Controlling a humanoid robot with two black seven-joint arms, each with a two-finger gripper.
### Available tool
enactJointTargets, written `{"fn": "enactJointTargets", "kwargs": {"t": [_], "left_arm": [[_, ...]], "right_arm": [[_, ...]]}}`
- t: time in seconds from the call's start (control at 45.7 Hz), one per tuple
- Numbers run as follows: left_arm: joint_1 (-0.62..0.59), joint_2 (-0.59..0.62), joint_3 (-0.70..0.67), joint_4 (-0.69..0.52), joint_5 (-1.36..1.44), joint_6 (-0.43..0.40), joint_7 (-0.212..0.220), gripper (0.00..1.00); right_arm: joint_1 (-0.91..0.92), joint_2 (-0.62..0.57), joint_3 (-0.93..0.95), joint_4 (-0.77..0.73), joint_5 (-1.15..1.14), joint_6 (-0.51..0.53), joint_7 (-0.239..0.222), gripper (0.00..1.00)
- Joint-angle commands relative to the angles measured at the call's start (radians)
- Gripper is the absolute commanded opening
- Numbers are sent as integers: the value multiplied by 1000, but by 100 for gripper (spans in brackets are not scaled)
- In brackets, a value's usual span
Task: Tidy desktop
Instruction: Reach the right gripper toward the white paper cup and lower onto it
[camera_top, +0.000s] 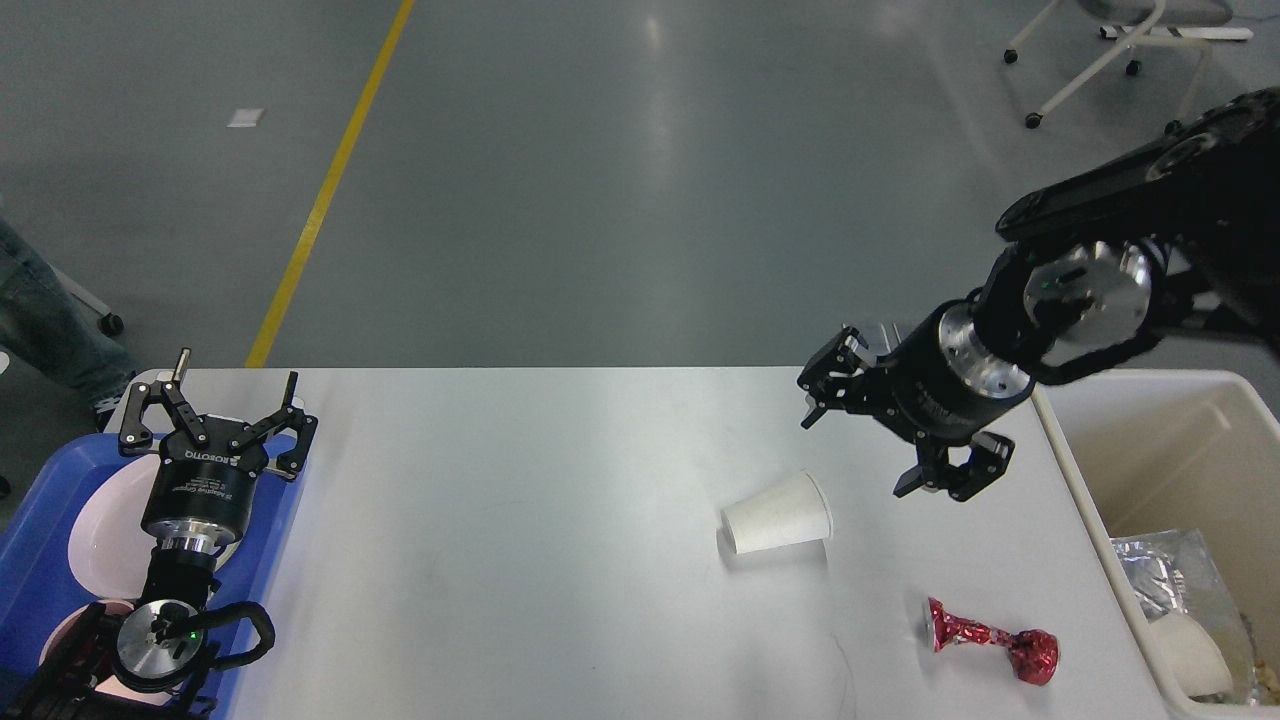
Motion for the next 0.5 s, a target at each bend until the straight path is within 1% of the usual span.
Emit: {"fn": "enactJointTargets", "kwargs": {"t": [0.0, 0.066, 0.131, 0.35, 0.482], "left_arm": [[0, 0, 0, 0, 0, 0, 0, 97], [0, 0, 0, 0, 0, 0, 0, 97], [0, 0, 0, 0, 0, 0, 0, 97], [0, 0, 0, 0, 0, 0, 0, 96], [0, 0, 0, 0, 0, 0, 0, 97]], "right_arm": [[-134, 44, 0, -22, 236, -180, 7, 99], [-203, 67, 8, -53, 305, -306, 10, 100], [-253, 81, 42, -76, 314, -365, 13, 100], [-475, 84, 239, -261, 320, -382, 11, 100], [-584, 145, 278, -395, 317, -385, 8, 100]]}}
